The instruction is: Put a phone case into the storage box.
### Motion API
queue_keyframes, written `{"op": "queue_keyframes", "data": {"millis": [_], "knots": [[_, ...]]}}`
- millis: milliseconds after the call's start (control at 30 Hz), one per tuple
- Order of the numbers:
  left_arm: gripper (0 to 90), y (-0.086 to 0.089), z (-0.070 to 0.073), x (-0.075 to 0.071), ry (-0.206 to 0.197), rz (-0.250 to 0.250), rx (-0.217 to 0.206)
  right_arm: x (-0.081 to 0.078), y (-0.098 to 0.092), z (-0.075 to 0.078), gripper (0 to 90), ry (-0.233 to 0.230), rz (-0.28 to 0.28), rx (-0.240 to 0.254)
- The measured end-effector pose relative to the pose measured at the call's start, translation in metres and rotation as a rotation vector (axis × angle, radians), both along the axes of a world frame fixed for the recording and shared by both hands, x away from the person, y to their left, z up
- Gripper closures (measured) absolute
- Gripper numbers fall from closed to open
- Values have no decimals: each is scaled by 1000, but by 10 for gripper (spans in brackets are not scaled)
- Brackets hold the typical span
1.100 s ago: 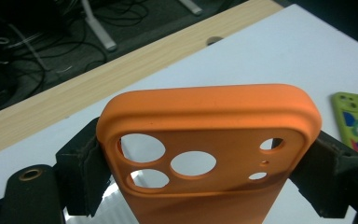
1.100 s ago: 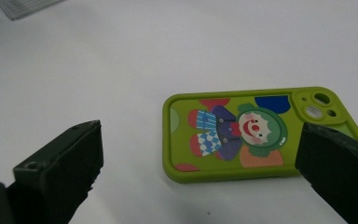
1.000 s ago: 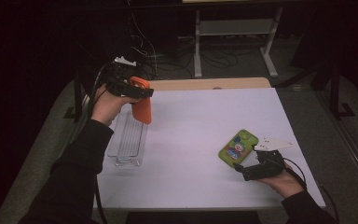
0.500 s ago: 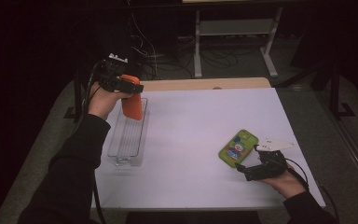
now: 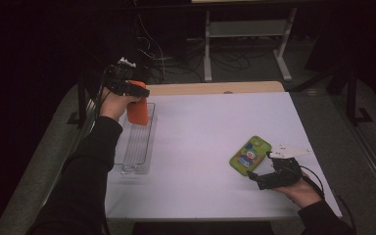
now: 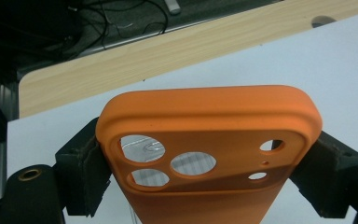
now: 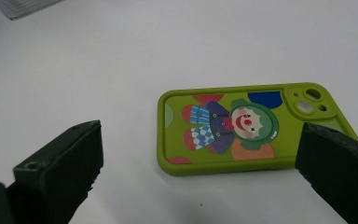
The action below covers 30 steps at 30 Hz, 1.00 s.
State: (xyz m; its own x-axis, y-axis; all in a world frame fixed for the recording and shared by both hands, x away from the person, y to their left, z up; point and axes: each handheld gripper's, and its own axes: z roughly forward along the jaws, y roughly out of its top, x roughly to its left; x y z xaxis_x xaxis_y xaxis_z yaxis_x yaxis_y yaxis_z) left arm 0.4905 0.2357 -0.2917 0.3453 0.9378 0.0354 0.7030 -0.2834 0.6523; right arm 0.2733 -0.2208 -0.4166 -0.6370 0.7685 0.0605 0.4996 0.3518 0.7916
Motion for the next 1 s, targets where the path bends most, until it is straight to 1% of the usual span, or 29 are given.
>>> {"op": "queue_keyframes", "data": {"millis": [133,200,233,267,300,333,433,467,533,600,633,667,733,800,833,1000], "knots": [[159,0,-7,7,10,29,12,0,0,0,0,-2,6,3],[159,-1,-10,10,12,42,10,0,0,0,0,-2,4,3],[158,-1,-11,11,13,41,16,0,0,1,0,-2,4,3],[159,-2,-12,12,15,49,11,0,0,1,0,-2,3,4],[158,-2,-14,14,13,51,18,0,0,1,0,-2,3,4],[159,-2,-16,16,12,55,16,0,0,1,0,-2,2,5],[157,-2,-22,21,21,68,36,0,0,1,0,-2,3,4],[157,-2,-24,23,25,74,30,0,0,1,0,-2,4,4],[157,-2,-28,26,34,79,36,0,0,1,0,-1,3,5],[156,-3,-32,29,41,87,31,0,-1,0,0,0,4,7],[155,-4,-34,30,43,96,38,0,-1,0,0,1,4,7],[156,-5,-36,31,44,93,48,0,-1,0,0,2,4,8],[155,-6,-40,34,52,102,48,0,-1,0,0,0,2,9],[155,-7,-43,35,57,103,65,0,-1,0,0,5,-1,11],[155,-7,-45,36,59,108,60,0,-2,0,0,6,-1,11],[154,-7,-50,40,61,122,64,0,-1,0,1,0,4,10]]}}
